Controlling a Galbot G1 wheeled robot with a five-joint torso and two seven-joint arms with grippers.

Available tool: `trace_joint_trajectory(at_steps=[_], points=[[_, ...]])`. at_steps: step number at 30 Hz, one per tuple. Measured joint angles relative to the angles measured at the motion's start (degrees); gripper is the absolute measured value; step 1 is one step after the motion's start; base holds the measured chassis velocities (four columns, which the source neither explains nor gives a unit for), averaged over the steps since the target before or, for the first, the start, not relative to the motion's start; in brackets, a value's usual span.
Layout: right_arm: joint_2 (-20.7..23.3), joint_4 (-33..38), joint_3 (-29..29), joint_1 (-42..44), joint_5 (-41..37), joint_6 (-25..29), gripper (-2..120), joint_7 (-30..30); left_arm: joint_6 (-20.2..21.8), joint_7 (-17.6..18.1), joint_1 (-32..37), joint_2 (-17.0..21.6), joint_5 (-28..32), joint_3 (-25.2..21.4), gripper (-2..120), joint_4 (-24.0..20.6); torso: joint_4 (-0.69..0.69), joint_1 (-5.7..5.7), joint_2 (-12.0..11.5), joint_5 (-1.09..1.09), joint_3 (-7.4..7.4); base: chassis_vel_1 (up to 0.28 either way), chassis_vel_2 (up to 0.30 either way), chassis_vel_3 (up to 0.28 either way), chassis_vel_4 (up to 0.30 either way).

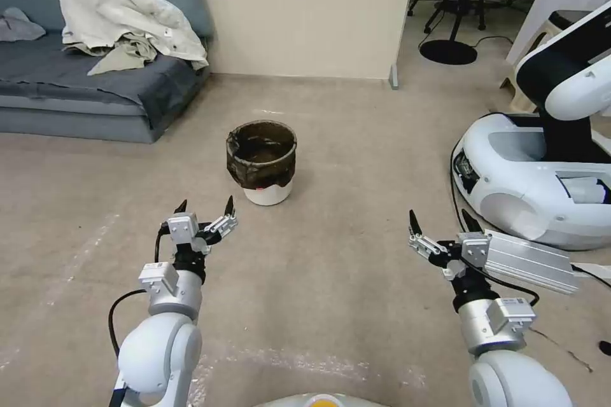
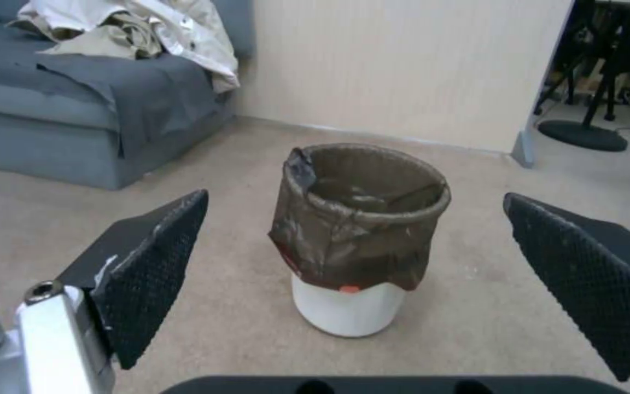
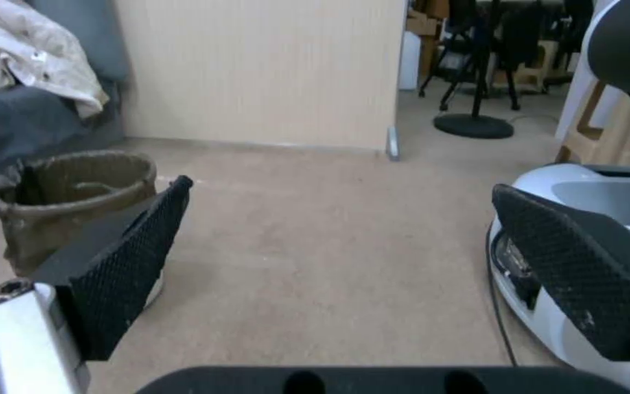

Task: Pick up the trash can from the floor.

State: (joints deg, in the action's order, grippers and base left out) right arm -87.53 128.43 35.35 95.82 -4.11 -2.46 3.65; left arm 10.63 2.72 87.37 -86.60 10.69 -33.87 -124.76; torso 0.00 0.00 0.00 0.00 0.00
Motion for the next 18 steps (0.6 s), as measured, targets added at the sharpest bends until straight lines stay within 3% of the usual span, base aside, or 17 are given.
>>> trace_joint_trajectory(at_steps=[18], points=[[0.4, -1.7, -0.2, 0.1, -1.0, 2.3, 100, -0.1, 0.3, 0.4, 0.8, -0.4, 0.4, -0.1, 100, -0.3, 0.00, 0.00, 0.0, 0.00, 0.00, 0.000, 0.000, 0.000, 0.000]])
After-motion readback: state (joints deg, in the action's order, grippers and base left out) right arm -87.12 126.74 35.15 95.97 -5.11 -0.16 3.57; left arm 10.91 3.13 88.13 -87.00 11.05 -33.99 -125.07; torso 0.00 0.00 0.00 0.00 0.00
